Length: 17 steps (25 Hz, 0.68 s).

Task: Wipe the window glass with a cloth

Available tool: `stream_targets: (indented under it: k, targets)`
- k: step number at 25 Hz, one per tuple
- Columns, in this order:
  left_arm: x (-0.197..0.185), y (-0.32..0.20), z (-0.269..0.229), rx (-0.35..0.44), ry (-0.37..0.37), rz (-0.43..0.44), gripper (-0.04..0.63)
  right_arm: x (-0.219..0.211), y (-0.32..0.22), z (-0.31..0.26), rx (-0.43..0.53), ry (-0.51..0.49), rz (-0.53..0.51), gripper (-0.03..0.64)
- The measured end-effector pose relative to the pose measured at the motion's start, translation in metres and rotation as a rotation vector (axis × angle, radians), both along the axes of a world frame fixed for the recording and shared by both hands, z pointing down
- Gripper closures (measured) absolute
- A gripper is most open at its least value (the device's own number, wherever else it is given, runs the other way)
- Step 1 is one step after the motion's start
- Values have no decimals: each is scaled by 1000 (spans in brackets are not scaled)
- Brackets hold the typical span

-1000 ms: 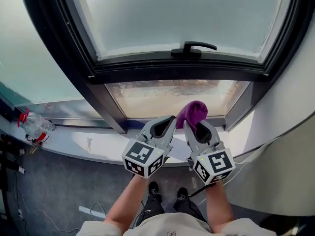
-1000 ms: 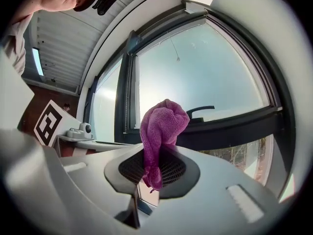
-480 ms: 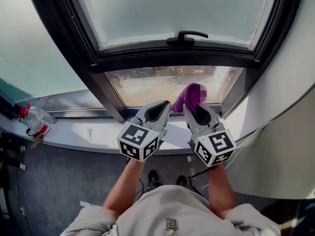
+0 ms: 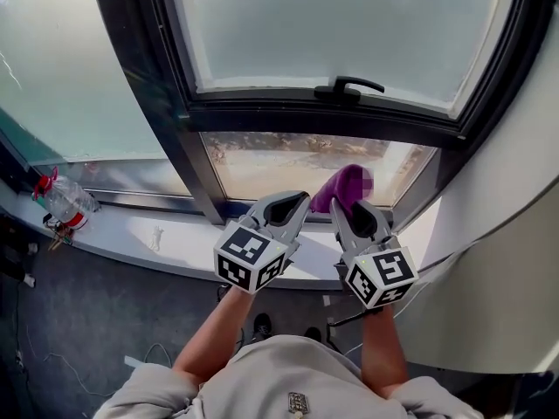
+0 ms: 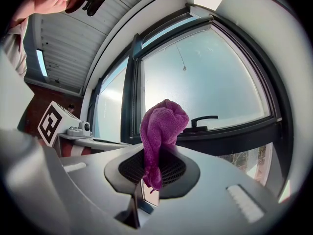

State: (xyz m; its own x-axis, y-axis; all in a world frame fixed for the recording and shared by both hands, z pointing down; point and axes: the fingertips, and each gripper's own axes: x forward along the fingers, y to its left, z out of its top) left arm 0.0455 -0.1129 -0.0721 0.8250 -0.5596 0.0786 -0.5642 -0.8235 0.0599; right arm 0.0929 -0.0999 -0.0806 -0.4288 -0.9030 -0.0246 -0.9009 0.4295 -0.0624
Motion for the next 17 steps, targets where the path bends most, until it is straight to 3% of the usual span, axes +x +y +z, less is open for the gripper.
stream_targets:
  k: [17]
  targets:
    - [-8,-7,-13,27,25,-17,595,-6,-1,-16,41,38,-27,543]
